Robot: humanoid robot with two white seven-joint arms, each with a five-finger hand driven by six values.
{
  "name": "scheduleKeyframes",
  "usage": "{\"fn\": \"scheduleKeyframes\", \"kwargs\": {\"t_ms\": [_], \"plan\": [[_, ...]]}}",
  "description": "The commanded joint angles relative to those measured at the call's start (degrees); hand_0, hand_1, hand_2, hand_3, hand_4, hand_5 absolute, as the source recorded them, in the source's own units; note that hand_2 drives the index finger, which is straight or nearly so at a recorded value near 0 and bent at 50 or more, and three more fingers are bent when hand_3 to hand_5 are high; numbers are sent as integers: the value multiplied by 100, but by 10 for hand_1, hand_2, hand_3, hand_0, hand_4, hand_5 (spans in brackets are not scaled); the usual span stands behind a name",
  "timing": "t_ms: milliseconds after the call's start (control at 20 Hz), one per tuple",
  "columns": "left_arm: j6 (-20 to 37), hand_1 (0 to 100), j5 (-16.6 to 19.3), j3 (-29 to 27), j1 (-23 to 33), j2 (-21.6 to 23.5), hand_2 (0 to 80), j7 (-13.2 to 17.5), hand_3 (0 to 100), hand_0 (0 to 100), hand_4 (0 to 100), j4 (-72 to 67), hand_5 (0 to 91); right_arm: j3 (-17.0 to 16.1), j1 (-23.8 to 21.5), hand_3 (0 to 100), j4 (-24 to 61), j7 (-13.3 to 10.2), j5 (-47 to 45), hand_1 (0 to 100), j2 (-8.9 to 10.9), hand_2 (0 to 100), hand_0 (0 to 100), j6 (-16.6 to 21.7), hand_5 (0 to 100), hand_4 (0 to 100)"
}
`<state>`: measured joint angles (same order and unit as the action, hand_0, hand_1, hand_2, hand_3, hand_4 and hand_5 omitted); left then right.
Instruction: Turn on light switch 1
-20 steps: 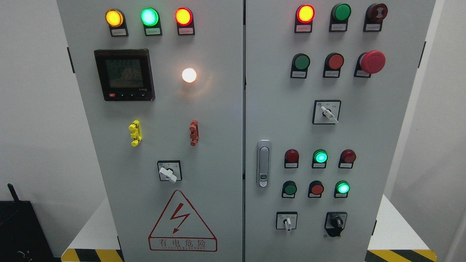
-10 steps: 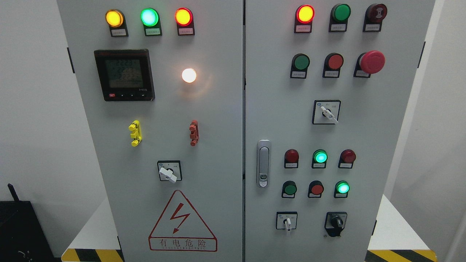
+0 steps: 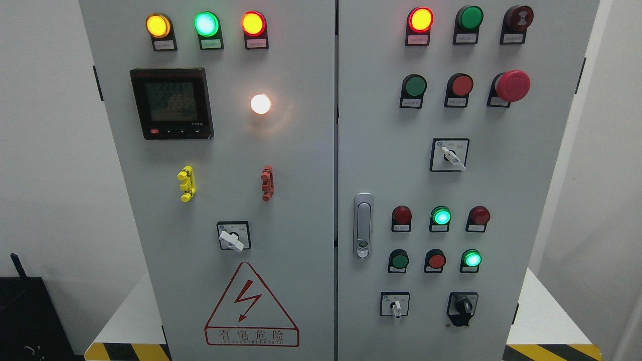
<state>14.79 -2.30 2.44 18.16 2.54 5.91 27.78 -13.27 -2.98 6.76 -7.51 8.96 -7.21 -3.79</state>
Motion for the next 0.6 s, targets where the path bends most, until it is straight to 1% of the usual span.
{"fn": "scheduleKeyframes", "kwargs": {"t_ms": [0,100,350,550], "plan": [[-581,82,-210,319,-532,-227,0,16,0,343,0,-2374,0,0,-1,0,0,4,0,0,0,0,502,1,0,0],[-714,67,-227,310,-699,-298,0,16,0,341,0,-2374,0,0,8,0,0,4,0,0,0,0,502,1,0,0],[-723,49,-236,301,-892,-448,0,-2,0,331,0,-2374,0,0,-1,0,0,4,0,0,0,0,502,1,0,0],[-723,40,-218,319,-1007,-457,0,-2,0,326,0,-2374,0,0,-1,0,0,4,0,0,0,0,502,1,0,0]]}}
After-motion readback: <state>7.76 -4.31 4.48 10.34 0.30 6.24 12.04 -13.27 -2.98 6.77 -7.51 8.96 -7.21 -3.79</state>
